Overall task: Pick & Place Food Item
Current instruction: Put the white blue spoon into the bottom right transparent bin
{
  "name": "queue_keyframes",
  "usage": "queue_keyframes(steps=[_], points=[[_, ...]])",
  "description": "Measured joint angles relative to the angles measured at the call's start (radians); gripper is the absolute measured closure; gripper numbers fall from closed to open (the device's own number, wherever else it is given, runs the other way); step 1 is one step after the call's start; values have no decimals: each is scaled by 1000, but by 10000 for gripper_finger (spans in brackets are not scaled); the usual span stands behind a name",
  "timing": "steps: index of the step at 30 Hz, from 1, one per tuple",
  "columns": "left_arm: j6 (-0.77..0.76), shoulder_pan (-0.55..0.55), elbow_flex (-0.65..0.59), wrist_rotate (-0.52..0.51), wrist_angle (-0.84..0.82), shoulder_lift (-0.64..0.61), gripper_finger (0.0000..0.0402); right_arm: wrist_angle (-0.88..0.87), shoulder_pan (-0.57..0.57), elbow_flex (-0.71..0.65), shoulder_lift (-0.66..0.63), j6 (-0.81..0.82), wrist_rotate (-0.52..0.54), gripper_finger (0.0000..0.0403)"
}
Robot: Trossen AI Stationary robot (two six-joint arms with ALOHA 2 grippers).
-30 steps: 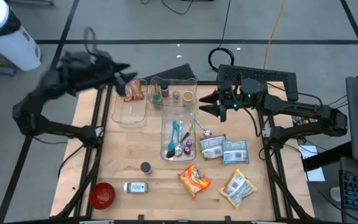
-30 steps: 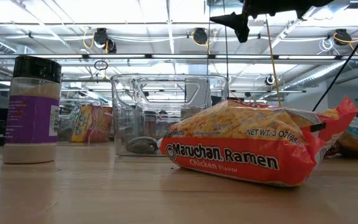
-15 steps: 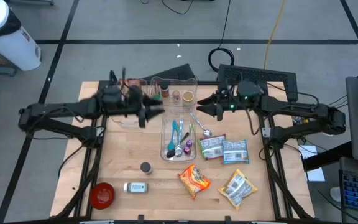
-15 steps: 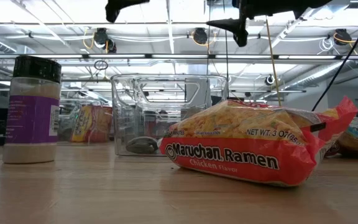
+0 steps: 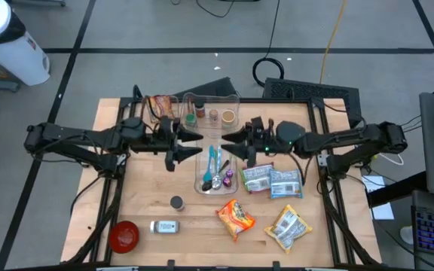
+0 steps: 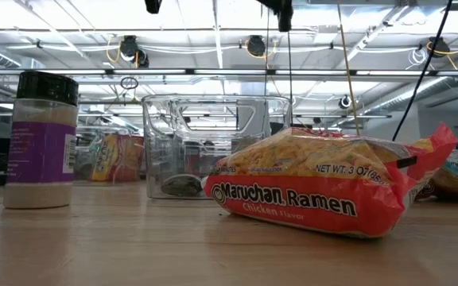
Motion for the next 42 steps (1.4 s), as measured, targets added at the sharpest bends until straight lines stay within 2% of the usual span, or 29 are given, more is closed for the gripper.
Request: queue_keyframes(steps=[4,8,11,15,19,26,29,35,42], points=[[-10,15,-2,7,-19,18,147,-200,90,91,0,-105,145,161],[-37,15,-1,104,-21,32,147,-506,160,214,0,-185,281,161],[-42,10,-1,188,-19,29,147,-767,189,301,0,-168,370,161],[-45,2,-1,194,-42,31,147,-992,210,338,-1,-27,456,163],[-55,1,0,194,-36,30,147,-1165,198,338,53,106,451,178],[-64,1,-1,193,-38,30,147,-1367,127,336,225,110,448,204],[-68,2,0,185,-38,30,147,-1375,79,336,278,82,435,206],[-71,2,0,150,-38,30,147,-1349,-19,330,351,-83,297,205],[-84,2,0,40,-33,30,147,-1194,-113,197,338,-186,154,209]])
